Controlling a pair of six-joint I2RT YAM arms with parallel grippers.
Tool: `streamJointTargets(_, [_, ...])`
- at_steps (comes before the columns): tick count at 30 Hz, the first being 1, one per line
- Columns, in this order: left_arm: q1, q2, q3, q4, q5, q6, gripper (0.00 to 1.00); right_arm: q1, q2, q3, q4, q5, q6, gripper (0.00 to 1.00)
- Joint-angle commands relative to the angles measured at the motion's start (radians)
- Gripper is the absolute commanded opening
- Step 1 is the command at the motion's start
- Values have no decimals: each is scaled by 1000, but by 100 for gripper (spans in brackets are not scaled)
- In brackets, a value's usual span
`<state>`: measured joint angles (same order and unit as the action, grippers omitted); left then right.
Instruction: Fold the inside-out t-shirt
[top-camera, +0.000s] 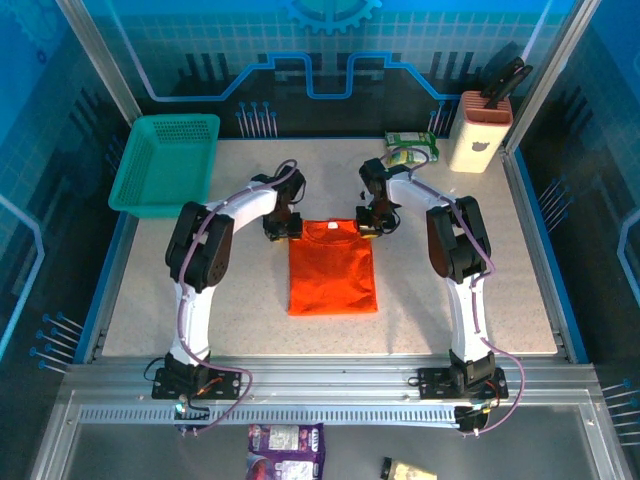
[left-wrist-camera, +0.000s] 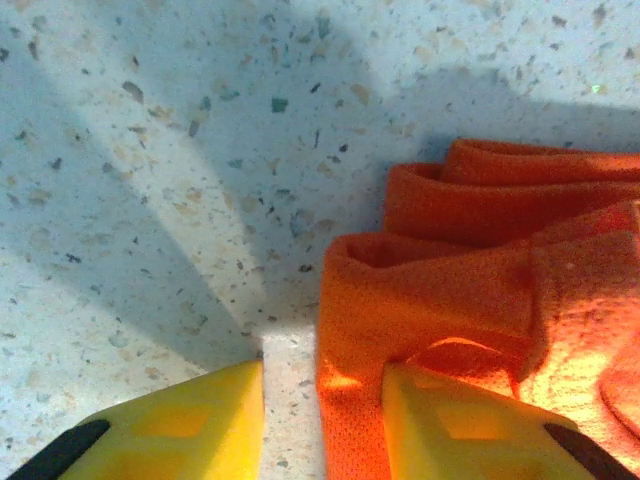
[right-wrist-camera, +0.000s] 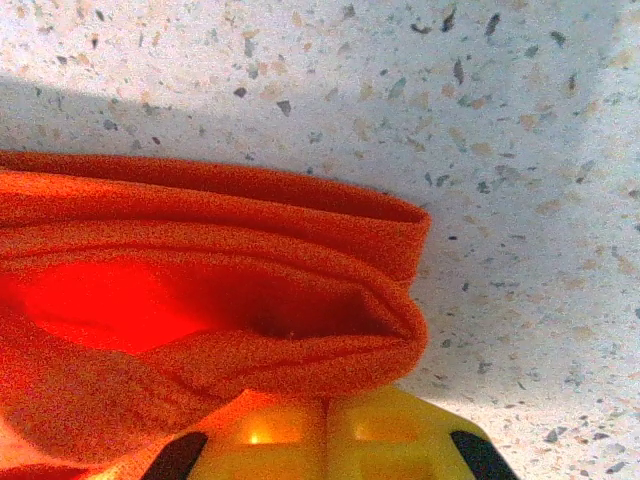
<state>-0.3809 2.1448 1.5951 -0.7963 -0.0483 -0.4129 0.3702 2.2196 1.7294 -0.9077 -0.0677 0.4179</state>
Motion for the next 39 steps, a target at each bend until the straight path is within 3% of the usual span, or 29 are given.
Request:
streamJointTargets(1, [-74,79,17,15,51,-7,34,-5,20,-29,-45,6,-9,0])
streamJointTargets(16, [-104,44,14,30,-41,-29,1,-7,25,-23,-48,10,-11,0])
streamJointTargets(21, [-81,-59,-46,82,-68,-36,0,-7,-7,-41,-22,23,-14,0])
streamJointTargets(32, [8,-175,-129,189,104,-54,0,-37,-126,-73,40,51,-36,0])
streamJointTargets(37, [22,-174,-142,249,254,-76,0,-45,-125,-71,39,41,-41,0])
streamJointTargets(39, [22,-169,-149,267,302,-83,5,-46,-117,-74,39,34,-39,0])
